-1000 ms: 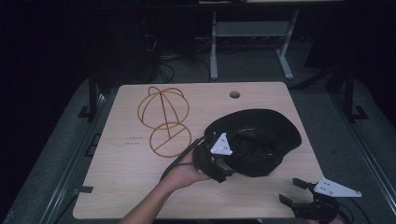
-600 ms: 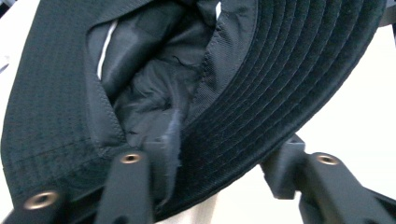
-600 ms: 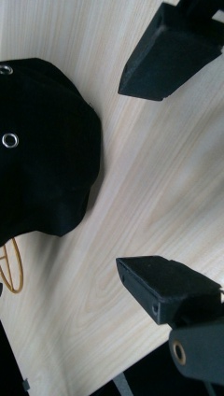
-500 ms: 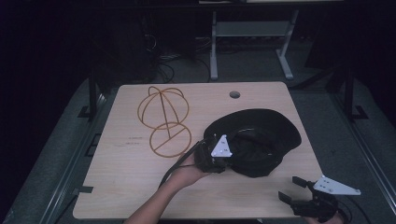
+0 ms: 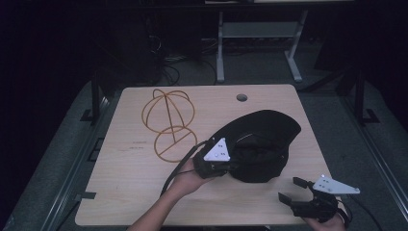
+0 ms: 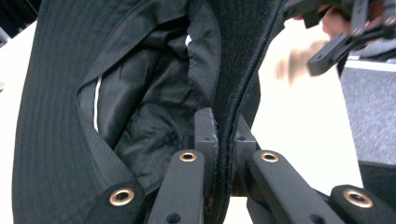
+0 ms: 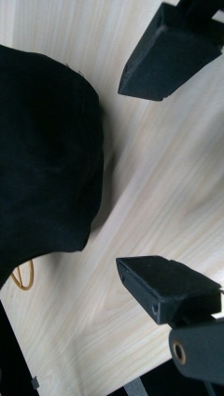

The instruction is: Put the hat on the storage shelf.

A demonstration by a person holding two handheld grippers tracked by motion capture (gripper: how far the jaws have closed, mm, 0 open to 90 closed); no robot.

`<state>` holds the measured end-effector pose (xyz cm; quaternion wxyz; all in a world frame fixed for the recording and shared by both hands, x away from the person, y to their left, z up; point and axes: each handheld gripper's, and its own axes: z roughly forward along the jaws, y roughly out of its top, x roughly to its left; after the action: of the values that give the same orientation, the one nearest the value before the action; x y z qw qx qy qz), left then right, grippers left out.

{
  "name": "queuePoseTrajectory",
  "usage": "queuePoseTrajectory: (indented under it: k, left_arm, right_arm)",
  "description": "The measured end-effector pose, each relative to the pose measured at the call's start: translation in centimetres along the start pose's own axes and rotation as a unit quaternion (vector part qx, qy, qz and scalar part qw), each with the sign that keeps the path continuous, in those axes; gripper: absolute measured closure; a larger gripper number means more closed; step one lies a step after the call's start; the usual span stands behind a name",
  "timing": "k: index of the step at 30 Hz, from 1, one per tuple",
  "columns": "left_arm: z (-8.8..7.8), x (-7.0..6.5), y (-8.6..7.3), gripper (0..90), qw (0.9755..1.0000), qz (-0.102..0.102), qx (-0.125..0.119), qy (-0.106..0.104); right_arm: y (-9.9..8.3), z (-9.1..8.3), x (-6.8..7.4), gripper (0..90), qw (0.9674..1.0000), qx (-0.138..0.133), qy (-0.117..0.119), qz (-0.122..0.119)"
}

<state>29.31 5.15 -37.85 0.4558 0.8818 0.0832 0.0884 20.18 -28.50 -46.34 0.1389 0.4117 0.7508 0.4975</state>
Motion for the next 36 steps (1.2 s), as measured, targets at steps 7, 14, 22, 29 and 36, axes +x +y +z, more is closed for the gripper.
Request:
queuePoseTrajectory:
  k: [7, 14, 22, 29, 36]
  left_arm:
    - [-1.2, 0.4, 0.2, 86.3, 0.9989, -0.024, -0.037, -0.015]
    - [-1.7, 0.7, 0.9, 86.5, 0.9975, -0.034, -0.056, -0.028]
    - [-1.3, 0.0, 1.7, 86.5, 0.9975, -0.021, -0.052, -0.043]
    - [-0.9, -0.6, 2.4, 86.5, 0.9970, -0.014, -0.052, -0.055]
    - [-0.2, -1.2, 2.8, 86.6, 0.9967, -0.004, -0.048, -0.065]
  right_arm:
    - [1.9, 0.8, 0.1, 13.6, 0.9997, -0.019, 0.008, -0.011]
    - [3.4, 1.5, 0.5, 13.6, 0.9992, -0.030, 0.014, -0.023]
    - [4.0, 2.5, 0.3, 13.6, 0.9990, -0.039, 0.012, -0.018]
    - [3.9, 3.6, 0.0, 16.4, 0.9986, -0.046, 0.023, -0.013]
    - [3.6, 4.6, 0.3, 48.4, 0.9983, -0.040, 0.035, -0.025]
